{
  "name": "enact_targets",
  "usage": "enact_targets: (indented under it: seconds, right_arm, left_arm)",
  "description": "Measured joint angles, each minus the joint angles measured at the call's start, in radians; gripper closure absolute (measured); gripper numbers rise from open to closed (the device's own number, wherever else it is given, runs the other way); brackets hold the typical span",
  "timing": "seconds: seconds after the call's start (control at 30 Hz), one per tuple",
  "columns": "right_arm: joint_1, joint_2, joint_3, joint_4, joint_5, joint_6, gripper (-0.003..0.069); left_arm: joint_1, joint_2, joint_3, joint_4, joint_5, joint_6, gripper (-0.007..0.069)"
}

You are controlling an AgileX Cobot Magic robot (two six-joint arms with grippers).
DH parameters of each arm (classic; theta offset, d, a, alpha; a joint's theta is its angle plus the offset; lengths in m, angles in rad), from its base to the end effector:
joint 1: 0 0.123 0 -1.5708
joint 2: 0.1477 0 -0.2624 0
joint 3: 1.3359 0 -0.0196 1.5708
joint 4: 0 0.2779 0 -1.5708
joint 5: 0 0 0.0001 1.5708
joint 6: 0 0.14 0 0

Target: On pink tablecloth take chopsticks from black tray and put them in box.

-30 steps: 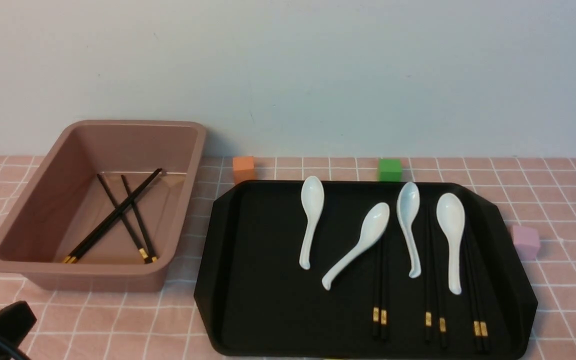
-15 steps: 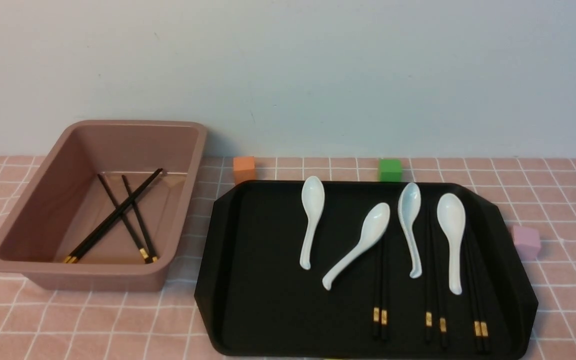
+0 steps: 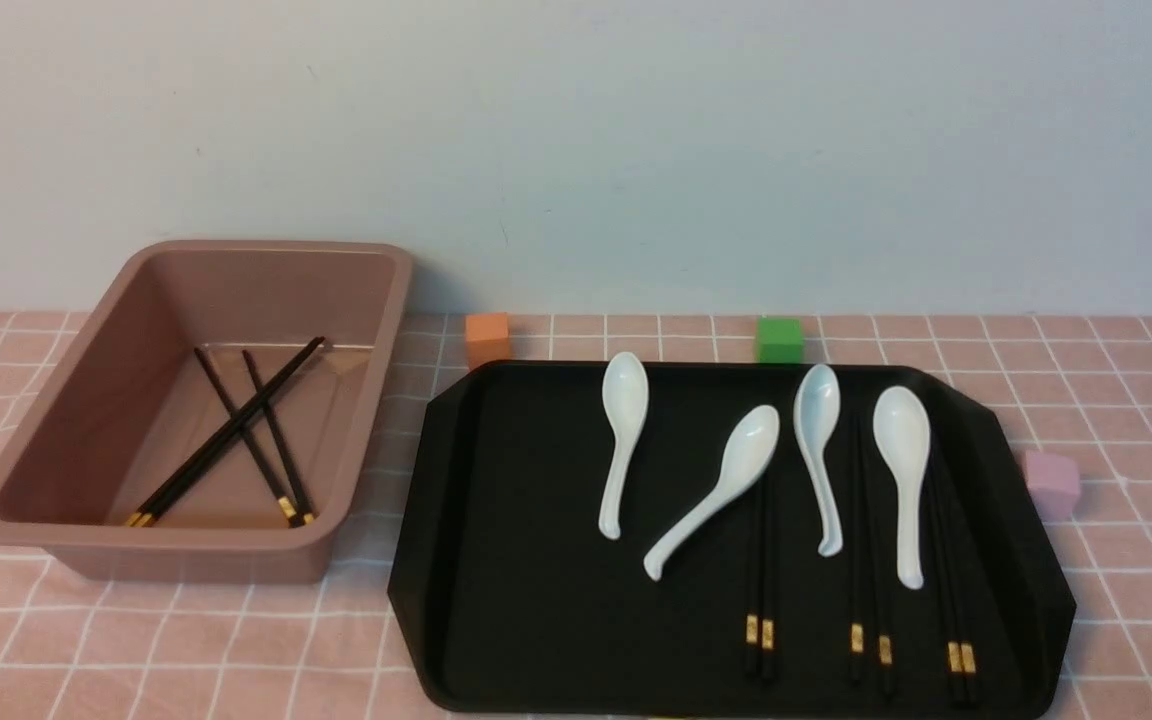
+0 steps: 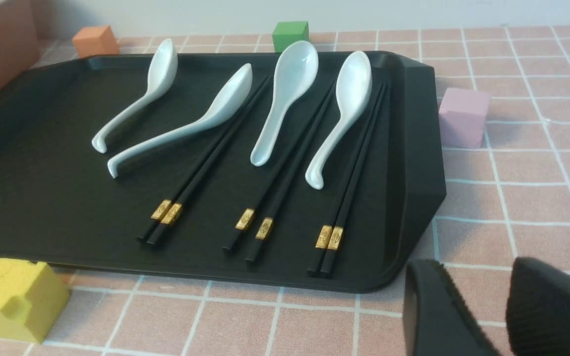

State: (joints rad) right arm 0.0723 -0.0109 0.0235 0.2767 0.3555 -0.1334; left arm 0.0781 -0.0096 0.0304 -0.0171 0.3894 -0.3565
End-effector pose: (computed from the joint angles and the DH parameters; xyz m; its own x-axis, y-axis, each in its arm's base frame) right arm 0.1487 0.0241 0.1620 -0.2831 0.1057 -0.9533 -0.1286 0.9808 0.1469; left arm 0.1484 0.0107 0.1526 -0.2686 -0.3859 -0.8826 -0.1821 0.9201 -0.3469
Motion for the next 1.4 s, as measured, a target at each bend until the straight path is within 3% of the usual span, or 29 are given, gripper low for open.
enact_targets:
  seconds: [1.4]
  right_arm:
    - [0.000, 0.000, 0.000, 0.002, 0.000, 0.000, 0.0419]
  left_arm:
    - [0.002, 0.000, 0.000, 0.000, 0.002, -0.001, 0.0626]
